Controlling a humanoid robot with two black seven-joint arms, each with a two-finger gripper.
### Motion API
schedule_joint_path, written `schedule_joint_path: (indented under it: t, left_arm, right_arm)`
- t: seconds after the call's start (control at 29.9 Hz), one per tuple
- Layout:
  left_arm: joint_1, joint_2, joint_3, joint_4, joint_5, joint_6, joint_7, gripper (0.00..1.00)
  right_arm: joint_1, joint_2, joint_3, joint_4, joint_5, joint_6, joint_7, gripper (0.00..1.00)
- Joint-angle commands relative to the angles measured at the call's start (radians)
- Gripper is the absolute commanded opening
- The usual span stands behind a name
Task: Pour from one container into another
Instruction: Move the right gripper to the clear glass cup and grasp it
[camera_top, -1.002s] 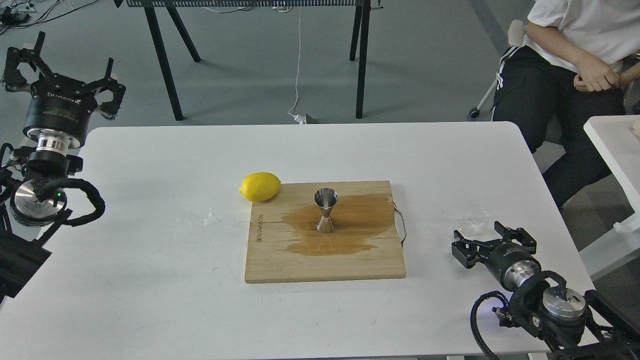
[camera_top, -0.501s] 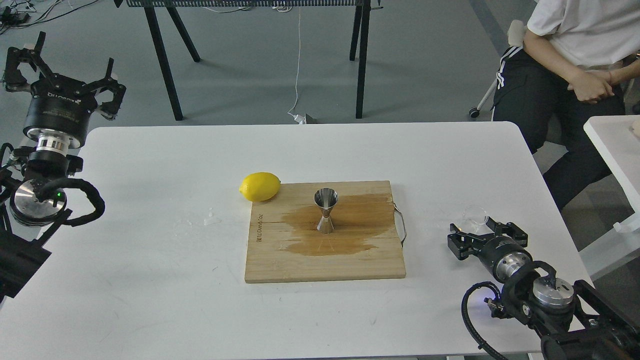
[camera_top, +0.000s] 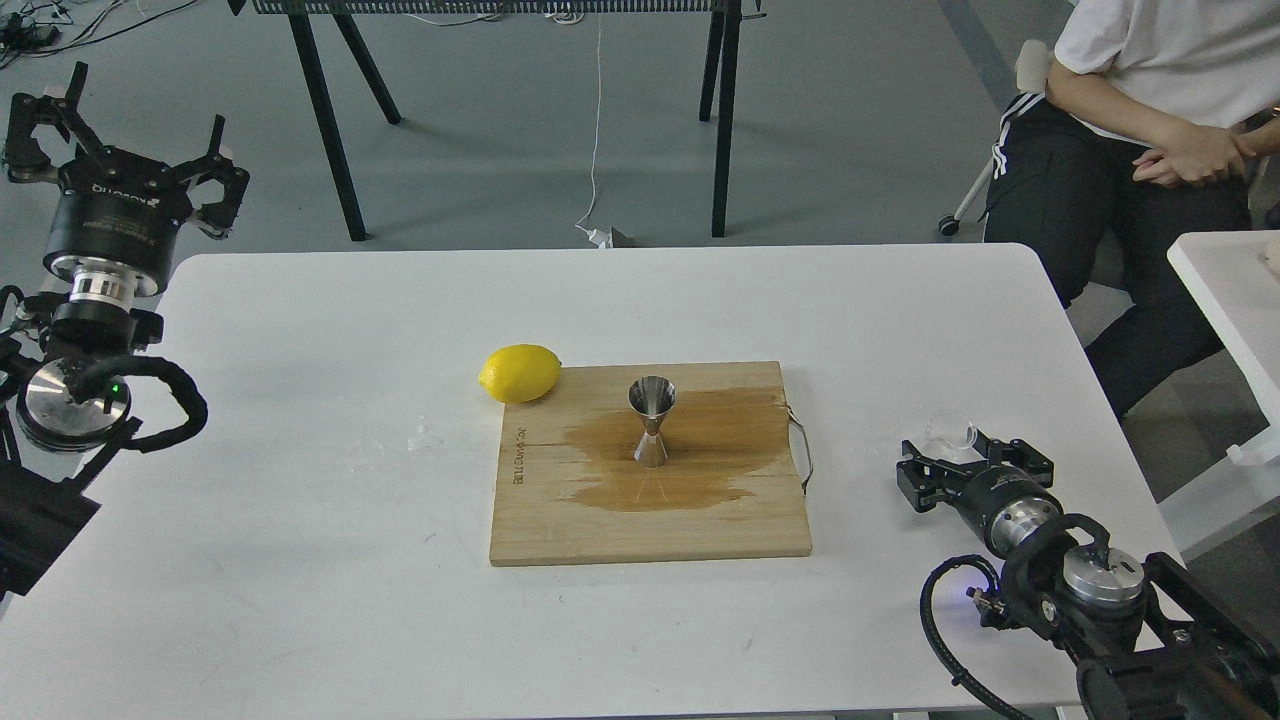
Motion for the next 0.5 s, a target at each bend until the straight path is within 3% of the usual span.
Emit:
schedule_joint_path:
  t: [0.0,0.13,0.2,0.3,0.47]
  left_arm:
    - [0.0,0.001,0.0,0.0,0.0,0.001,-0.001,1.0]
    - [0.0,0.0,0.0,0.0,0.0,0.003,-0.004,1.0]
    - [0.0,0.0,0.0,0.0,0.0,0.003,-0.004,1.0]
    - [0.0,0.001,-0.002,0.0,0.0,0.003,-0.004,1.0]
    - [0.0,0.001,-0.003,0.0,0.0,0.001,-0.004,1.0]
  right_arm:
    - [0.0,0.005,0.006,-0.001,0.001,0.008,0.0,0.65]
    - [0.0,0.007,0.001,-0.001,0.001,0.032,0.0,0.47]
    - [0.0,0.007,-0.003,-0.001,0.0,0.035,0.0,0.3]
    - [0.0,0.007,-0.005,0.002,0.0,0.035,0.0,0.24]
    - [-0.003,0.003,-0.01,0.022,-0.002,0.04,-0.011,0.24]
